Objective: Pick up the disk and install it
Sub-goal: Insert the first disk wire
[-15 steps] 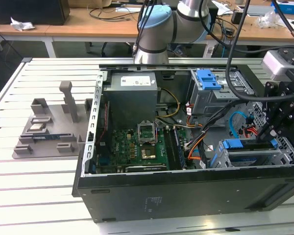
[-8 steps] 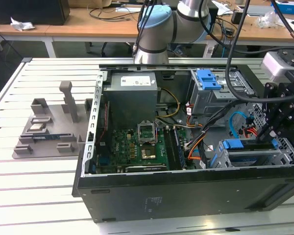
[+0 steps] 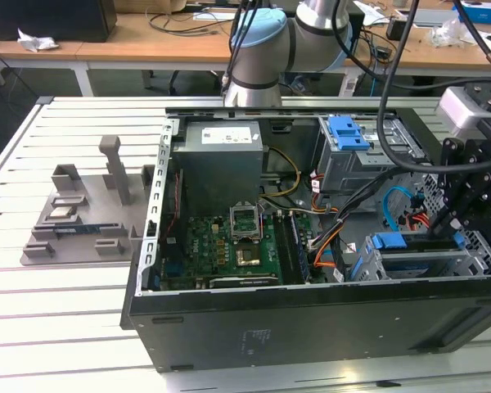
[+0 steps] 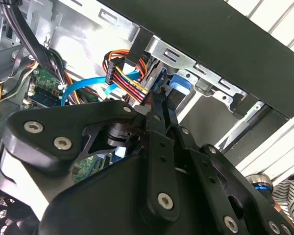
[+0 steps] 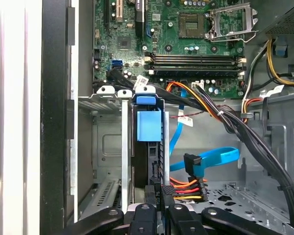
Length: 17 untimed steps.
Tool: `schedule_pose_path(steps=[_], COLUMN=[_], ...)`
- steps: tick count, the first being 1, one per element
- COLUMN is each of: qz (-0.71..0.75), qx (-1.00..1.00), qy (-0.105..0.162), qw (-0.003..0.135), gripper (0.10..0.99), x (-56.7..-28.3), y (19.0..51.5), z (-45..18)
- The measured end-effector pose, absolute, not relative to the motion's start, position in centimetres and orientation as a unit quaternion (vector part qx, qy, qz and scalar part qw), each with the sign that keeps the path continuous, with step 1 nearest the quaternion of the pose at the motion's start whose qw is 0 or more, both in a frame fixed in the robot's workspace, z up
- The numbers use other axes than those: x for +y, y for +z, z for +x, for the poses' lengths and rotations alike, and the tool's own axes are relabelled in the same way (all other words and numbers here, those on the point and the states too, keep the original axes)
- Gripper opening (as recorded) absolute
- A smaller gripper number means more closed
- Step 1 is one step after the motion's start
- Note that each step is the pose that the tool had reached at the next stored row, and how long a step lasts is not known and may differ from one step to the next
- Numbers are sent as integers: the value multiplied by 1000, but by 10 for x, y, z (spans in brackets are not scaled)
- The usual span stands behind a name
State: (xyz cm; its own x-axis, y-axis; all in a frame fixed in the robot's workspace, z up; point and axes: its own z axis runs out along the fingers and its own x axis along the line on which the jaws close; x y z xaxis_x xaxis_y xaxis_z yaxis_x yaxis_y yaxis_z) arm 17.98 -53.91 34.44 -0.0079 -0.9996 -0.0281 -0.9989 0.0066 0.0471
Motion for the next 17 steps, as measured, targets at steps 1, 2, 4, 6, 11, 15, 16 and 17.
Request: schedule_pose_path(steps=[1, 2, 4, 6, 11, 15, 16, 17], qz=[704, 705, 705, 705, 705, 705, 705, 705], qx=[-709, -709, -709, -709, -709, -708, -708, -708], qy=[-28, -30, -31, -31, -32, -33, -33, -32], qw=[6, 4, 2, 2, 1, 1, 1, 1], gripper=[165, 165, 165, 165, 165, 165, 165, 165], x=[-539, -539, -539, -540, -542, -542, -542, -542], y=[345, 345, 345, 345, 344, 342, 341, 340], z=[180, 180, 181, 181, 181, 181, 181, 181])
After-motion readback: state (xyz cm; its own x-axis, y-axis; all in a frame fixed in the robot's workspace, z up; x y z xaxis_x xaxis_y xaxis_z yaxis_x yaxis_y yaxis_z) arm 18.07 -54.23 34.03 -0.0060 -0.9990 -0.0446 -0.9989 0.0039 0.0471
